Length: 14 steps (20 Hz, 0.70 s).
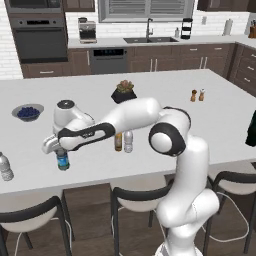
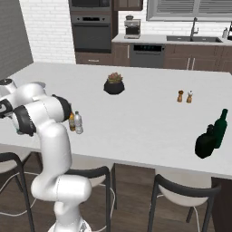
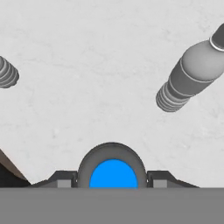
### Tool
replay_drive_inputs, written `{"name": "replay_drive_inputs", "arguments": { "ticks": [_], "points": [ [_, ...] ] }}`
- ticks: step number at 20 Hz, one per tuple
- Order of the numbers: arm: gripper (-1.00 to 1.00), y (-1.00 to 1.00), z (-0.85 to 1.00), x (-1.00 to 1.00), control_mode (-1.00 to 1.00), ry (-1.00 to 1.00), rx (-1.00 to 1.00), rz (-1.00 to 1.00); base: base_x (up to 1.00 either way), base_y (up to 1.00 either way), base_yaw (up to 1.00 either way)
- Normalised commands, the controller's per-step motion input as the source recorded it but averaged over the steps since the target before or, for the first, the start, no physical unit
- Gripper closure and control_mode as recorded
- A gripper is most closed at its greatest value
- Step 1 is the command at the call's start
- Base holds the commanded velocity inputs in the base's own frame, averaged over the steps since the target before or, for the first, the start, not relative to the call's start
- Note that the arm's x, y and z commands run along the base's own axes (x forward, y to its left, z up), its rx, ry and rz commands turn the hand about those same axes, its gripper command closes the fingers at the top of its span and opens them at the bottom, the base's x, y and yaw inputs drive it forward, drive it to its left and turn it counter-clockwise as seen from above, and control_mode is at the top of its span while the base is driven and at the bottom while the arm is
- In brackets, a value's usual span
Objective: Move the plastic bottles in the middle to the plastics group, and the glass bottles in the middle to the glass group.
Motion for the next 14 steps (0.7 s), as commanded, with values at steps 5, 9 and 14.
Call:
{"name": "replay_drive_inputs", "arguments": {
  "ticks": [5, 9, 14],
  "points": [
    [1.00, 0.21, 0.00, 0.28, -1.00, 0.00, 0.00, 0.00, 0.00, 0.00, 0.00],
    [1.00, 0.17, 0.00, 0.32, -1.00, -0.01, 0.00, 0.00, 0.00, 0.00, 0.00],
    [1.00, 0.04, 0.00, 0.19, -1.00, -0.05, 0.01, 0.00, 0.00, 0.00, 0.00]
  ]
}}
